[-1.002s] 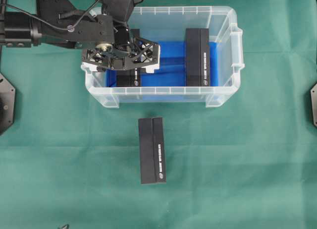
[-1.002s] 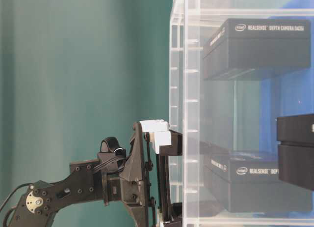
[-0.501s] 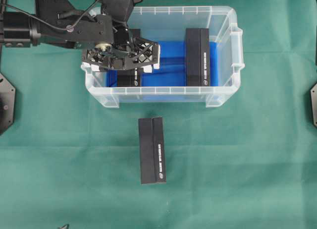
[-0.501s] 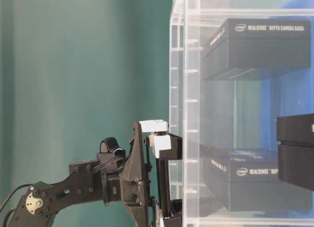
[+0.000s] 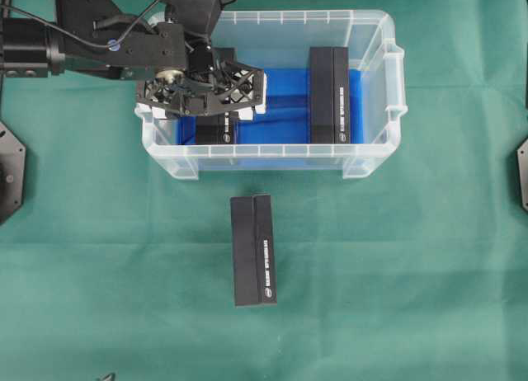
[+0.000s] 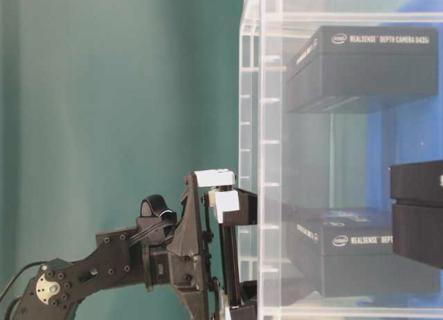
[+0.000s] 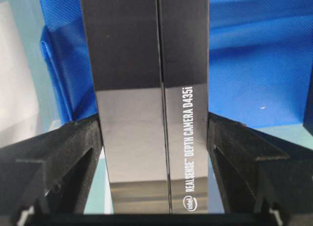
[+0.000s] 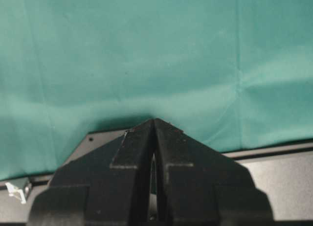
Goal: Take the box out of the case with the left arm.
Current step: 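Lower the left gripper around the middle black box and close it, then lift the gripped middle box upward out of the case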
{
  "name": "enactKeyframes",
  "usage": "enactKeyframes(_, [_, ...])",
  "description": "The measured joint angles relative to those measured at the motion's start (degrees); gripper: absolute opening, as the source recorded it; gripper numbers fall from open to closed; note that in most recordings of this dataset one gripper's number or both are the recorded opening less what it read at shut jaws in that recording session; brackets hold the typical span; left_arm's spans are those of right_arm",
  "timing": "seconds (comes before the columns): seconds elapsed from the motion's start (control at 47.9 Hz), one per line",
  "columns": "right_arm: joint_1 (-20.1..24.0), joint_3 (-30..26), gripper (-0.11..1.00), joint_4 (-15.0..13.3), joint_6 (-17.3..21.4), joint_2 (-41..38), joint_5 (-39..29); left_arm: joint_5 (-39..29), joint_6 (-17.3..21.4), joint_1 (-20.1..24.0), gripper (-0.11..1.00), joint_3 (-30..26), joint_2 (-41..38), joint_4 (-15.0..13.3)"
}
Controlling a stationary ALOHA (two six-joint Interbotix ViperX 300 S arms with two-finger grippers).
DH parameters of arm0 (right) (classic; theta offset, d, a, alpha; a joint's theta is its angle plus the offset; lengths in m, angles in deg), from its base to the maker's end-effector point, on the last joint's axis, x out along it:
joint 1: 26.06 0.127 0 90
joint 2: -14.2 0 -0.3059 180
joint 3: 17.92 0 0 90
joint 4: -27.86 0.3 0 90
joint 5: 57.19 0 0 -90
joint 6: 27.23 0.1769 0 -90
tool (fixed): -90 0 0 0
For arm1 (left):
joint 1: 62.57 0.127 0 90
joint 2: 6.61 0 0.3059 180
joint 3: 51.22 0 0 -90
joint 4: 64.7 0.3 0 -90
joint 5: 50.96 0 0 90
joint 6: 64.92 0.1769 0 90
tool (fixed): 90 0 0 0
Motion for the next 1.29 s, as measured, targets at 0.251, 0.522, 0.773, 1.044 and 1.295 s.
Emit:
enactKeyframes(0.251, [0.00,-0.09,0.02,0.00,0.00,0.00,0.00,-1.05,0.18,-0.09,0.64,-0.18,0.26,-0.18])
enactKeyframes(0.522, [0.00,-0.09,0.02,0.00,0.00,0.00,0.09,-5.98,0.62,-0.26,0.64,-3.34,0.35,-0.18])
enactKeyframes(0.773, [0.00,0.00,0.02,0.00,0.00,0.00,0.00,-11.25,0.62,-0.26,0.64,-7.82,3.52,-0.18])
enactKeyframes(1.044, [0.00,0.00,0.02,0.00,0.00,0.00,0.09,-18.63,0.70,-0.35,0.64,-13.10,8.09,-0.26])
enactKeyframes(1.295, [0.00,-0.09,0.02,0.00,0.00,0.00,0.09,-23.91,2.64,-0.35,0.64,-19.42,8.70,-0.26])
